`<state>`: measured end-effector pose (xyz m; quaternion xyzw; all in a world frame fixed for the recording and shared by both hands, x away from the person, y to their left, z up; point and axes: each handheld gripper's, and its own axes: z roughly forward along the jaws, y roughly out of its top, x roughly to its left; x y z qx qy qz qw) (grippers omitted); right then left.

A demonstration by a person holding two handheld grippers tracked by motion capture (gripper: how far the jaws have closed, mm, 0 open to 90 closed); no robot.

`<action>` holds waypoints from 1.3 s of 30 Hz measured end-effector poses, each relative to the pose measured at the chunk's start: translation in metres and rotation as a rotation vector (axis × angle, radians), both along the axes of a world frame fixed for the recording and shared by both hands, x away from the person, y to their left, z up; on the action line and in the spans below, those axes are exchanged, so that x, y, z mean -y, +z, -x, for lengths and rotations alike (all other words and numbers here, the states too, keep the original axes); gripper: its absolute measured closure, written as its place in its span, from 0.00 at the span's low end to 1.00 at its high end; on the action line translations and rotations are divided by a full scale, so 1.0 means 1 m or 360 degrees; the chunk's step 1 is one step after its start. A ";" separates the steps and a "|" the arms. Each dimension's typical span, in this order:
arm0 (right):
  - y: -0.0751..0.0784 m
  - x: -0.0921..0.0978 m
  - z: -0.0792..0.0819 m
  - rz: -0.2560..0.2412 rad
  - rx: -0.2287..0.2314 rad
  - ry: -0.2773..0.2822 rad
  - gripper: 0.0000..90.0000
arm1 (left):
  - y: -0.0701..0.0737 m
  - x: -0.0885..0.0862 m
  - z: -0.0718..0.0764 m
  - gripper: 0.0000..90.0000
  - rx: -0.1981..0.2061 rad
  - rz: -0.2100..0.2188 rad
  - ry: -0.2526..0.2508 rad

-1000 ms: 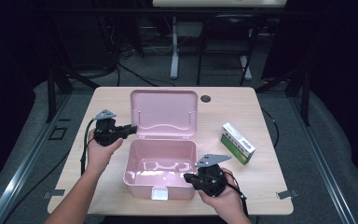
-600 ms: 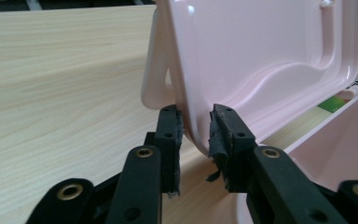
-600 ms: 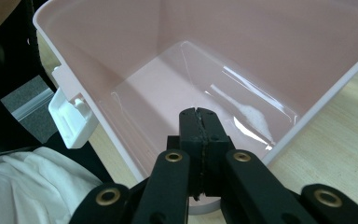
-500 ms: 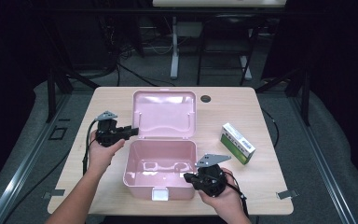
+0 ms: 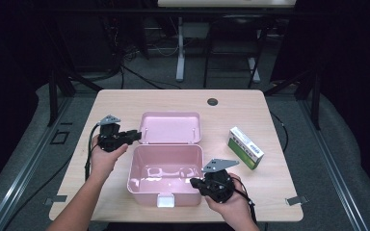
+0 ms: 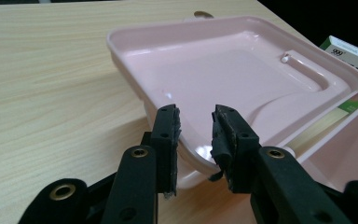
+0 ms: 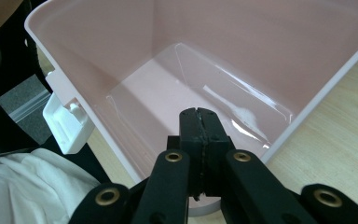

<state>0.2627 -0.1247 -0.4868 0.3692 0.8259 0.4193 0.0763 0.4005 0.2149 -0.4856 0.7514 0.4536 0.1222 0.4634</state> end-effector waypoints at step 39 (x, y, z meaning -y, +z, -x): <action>-0.004 -0.011 0.004 -0.0020 -0.0066 0.0069 0.98 | 0.001 -0.001 0.032 0.87 -0.0003 -0.0011 -0.0171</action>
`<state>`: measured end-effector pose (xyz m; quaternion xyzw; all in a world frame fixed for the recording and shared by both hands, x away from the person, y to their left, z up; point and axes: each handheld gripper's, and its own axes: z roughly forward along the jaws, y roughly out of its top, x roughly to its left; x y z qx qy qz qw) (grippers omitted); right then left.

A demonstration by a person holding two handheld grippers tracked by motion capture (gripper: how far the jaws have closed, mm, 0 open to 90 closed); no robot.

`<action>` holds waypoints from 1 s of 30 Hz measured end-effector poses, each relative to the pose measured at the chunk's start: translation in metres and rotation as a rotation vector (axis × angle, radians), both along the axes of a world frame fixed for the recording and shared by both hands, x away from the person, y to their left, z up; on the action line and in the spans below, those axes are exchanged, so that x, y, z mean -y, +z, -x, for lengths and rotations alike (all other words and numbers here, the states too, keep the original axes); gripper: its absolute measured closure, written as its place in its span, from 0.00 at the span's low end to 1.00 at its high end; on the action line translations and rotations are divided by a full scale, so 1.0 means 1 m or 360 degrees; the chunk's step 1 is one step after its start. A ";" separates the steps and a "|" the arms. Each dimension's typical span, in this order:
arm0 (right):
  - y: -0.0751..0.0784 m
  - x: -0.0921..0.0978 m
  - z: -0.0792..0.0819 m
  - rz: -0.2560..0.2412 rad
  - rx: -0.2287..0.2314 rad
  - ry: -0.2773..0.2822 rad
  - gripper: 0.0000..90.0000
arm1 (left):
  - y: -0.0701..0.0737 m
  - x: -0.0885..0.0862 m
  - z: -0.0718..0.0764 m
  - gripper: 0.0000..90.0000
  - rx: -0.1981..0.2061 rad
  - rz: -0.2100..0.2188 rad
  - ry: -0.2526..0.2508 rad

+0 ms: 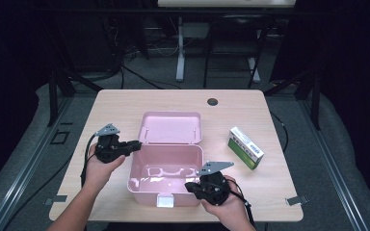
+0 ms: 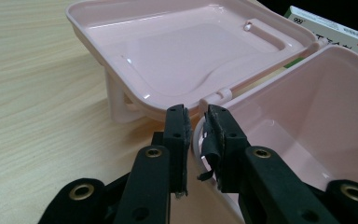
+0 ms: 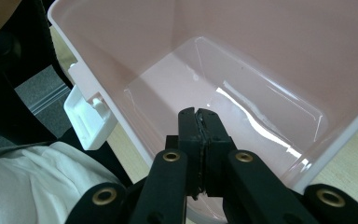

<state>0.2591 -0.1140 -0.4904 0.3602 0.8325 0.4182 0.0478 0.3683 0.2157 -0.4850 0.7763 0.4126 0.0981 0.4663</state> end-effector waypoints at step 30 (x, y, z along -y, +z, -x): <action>0.045 0.051 -0.014 -0.0152 0.0169 -0.0231 0.63 | 0.018 -0.026 0.018 0.58 0.0009 0.0020 0.0022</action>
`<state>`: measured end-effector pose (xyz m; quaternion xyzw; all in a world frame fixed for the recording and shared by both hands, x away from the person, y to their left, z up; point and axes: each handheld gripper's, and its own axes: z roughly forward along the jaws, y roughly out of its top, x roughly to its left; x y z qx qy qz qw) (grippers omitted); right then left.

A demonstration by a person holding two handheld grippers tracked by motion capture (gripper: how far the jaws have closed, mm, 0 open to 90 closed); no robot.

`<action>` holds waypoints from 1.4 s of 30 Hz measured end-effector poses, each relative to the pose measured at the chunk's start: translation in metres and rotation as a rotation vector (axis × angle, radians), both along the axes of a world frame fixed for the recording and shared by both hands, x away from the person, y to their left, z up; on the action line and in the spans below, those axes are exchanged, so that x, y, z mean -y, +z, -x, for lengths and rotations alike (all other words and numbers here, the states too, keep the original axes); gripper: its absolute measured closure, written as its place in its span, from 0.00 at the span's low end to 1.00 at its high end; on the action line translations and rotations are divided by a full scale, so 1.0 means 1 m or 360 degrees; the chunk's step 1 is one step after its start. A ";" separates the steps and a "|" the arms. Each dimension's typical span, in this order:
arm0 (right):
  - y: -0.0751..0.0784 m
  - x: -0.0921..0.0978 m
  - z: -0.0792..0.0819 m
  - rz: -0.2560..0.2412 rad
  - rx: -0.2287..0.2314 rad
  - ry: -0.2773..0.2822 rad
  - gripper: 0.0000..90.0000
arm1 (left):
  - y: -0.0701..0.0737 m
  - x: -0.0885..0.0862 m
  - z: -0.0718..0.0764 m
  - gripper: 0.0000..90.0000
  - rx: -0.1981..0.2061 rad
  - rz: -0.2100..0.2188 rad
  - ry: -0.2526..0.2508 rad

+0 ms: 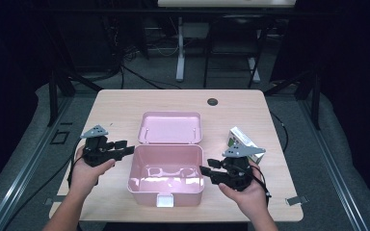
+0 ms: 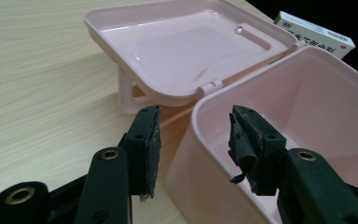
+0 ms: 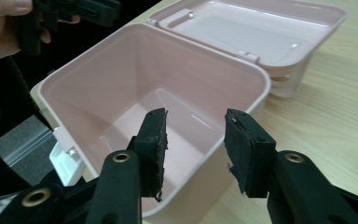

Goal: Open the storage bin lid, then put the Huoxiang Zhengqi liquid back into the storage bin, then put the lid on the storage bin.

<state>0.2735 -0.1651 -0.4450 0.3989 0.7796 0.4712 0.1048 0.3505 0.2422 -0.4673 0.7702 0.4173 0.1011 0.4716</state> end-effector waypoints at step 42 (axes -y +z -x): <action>0.008 0.018 -0.069 0.0334 -0.0154 -0.0032 0.34 | 0.033 -0.021 0.011 0.50 0.0046 -0.0104 -0.0041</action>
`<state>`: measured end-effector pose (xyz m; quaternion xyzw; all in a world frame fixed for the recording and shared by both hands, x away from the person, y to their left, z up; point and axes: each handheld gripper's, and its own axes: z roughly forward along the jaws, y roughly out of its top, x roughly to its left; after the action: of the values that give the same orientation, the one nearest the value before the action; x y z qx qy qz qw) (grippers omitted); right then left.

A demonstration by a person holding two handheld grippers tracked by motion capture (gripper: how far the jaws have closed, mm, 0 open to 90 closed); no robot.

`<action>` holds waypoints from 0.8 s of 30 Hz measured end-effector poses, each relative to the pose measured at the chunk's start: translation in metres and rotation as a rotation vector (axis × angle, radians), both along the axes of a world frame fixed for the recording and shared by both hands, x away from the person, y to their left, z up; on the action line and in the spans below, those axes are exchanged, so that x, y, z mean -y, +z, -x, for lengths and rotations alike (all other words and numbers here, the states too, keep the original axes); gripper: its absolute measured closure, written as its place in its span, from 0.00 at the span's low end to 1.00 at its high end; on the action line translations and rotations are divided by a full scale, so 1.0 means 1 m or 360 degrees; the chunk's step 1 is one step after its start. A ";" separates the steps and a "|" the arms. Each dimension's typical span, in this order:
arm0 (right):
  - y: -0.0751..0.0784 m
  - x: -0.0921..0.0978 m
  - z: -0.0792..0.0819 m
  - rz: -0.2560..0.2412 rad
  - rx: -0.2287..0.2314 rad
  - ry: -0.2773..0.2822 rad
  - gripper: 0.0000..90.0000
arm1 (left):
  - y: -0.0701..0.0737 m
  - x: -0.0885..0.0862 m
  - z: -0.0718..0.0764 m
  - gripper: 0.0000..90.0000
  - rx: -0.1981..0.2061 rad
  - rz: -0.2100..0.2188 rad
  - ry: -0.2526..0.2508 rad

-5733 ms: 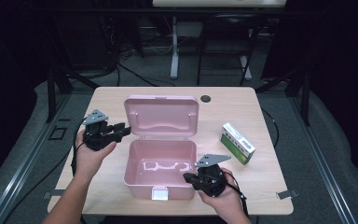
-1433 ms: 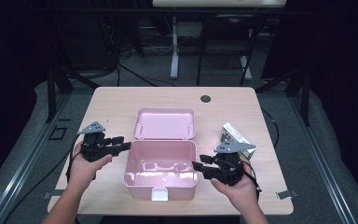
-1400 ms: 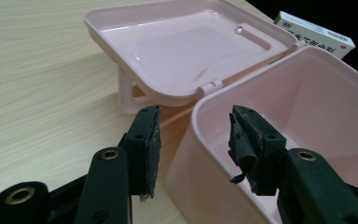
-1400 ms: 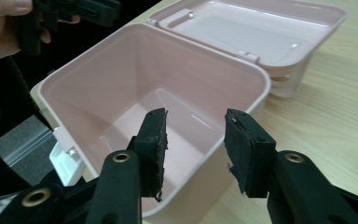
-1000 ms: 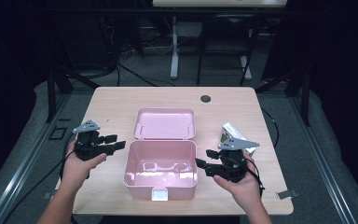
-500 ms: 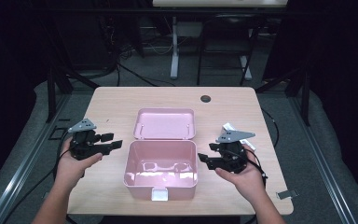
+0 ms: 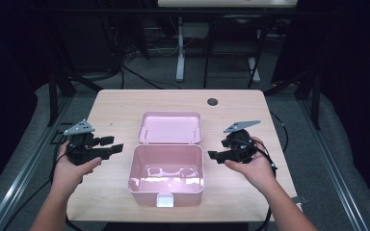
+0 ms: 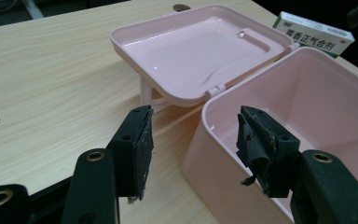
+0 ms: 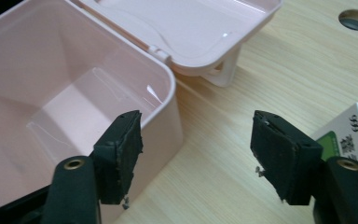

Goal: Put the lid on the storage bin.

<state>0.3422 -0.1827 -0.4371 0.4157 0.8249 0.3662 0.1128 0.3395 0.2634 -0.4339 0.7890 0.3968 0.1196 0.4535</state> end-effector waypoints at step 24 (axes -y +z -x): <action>0.011 0.024 -0.046 0.0270 -0.0191 -0.0062 0.32 | 0.002 0.004 -0.006 0.37 -0.0014 -0.0045 0.0011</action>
<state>0.3877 -0.2063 -0.4259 0.4417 0.8500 0.2671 0.1052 0.3451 0.2591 -0.4317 0.7945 0.3997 0.1234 0.4402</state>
